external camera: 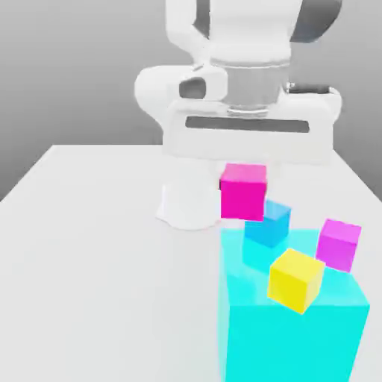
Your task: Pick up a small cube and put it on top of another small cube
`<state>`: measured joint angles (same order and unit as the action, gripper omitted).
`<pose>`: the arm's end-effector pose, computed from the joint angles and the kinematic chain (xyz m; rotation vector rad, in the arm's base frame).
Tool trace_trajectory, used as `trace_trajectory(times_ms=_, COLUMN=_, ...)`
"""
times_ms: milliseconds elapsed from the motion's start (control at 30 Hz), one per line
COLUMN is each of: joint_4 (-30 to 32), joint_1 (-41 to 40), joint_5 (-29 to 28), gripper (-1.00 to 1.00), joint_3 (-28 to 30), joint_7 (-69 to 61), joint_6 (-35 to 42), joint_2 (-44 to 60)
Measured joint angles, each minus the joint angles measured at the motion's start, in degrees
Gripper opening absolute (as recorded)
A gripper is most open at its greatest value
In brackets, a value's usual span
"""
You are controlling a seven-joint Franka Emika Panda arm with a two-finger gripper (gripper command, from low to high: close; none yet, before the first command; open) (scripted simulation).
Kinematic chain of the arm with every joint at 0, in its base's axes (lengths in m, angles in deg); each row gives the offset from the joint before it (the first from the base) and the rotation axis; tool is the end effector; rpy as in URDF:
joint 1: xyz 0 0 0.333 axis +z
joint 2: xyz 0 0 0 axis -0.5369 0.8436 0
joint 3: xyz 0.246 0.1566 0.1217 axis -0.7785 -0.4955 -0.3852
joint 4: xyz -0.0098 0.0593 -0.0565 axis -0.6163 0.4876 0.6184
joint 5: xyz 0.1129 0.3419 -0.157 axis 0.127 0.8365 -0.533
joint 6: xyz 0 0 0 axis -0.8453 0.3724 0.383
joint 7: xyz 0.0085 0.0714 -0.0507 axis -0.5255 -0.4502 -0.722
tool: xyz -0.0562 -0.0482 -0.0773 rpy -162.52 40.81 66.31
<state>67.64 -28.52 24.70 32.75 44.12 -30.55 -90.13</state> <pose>0.4099 0.1033 0.4471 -2.8608 1.2772 0.0069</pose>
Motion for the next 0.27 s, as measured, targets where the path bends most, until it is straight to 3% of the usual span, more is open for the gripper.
trace_trajectory(times_ms=133, joint_4=4.8, joint_1=0.8, joint_5=0.4, gripper=-1.0, joint_3=-1.2, joint_7=-0.8, joint_6=-6.2, joint_2=1.4)
trace_trajectory(times_ms=167, joint_4=5.8, joint_1=0.8, joint_5=0.4, gripper=1.0, joint_3=-1.4, joint_7=-0.9, joint_6=-7.7, joint_2=1.9)
trace_trajectory(times_ms=267, joint_4=5.8, joint_1=0.8, joint_5=0.4, gripper=1.0, joint_3=-1.4, joint_7=-0.9, joint_6=-7.7, joint_2=1.9)
